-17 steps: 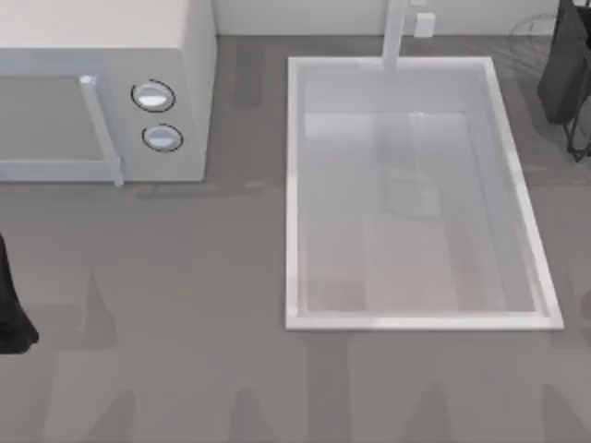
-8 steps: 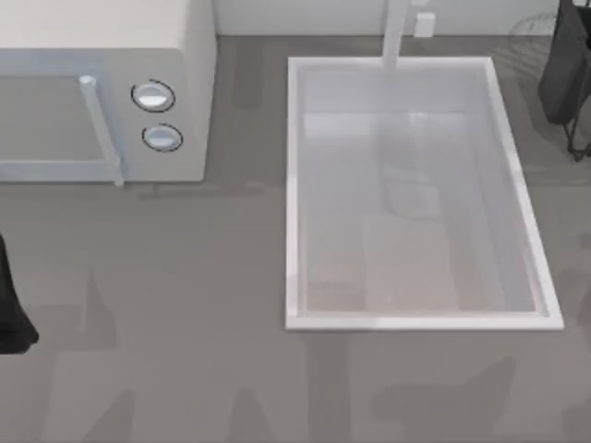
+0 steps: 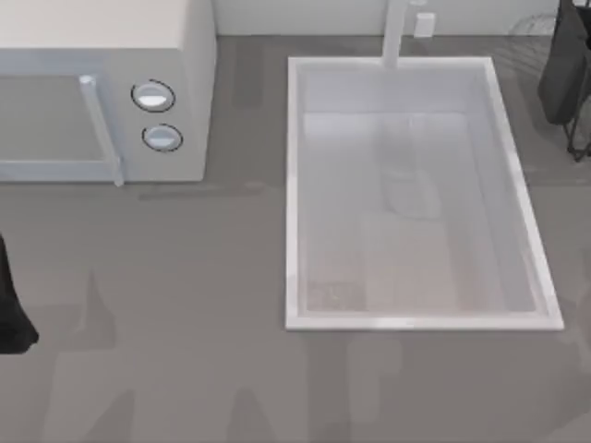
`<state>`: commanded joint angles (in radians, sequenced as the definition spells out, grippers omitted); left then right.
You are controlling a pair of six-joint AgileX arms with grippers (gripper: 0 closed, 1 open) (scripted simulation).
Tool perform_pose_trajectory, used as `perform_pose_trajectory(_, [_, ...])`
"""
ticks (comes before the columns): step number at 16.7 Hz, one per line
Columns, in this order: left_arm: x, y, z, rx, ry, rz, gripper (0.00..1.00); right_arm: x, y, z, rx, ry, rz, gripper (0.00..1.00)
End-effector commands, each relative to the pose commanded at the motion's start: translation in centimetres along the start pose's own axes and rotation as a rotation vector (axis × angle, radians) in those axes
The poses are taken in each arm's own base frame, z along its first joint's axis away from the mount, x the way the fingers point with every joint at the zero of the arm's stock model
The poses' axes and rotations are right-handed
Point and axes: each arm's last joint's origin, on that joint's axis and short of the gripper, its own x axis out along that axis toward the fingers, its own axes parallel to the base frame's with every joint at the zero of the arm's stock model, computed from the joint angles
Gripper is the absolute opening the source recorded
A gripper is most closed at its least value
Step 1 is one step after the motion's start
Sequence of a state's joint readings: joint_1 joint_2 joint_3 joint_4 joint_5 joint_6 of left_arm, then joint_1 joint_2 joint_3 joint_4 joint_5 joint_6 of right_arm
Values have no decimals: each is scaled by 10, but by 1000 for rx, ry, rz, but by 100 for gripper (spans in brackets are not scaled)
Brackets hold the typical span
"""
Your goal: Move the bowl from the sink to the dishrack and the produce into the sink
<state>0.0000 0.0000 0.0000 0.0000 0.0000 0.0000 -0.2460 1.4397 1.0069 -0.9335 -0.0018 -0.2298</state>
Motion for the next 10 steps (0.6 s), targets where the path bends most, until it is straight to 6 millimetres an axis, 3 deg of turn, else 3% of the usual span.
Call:
perform_pose_trajectory(5, [0,0,0,0,0,0,100,20,-15,25,-1,178,43,100])
perform_pose_trajectory(10, [0,0,0,0,0,0,100,23,-16,27,-5,199,46,100])
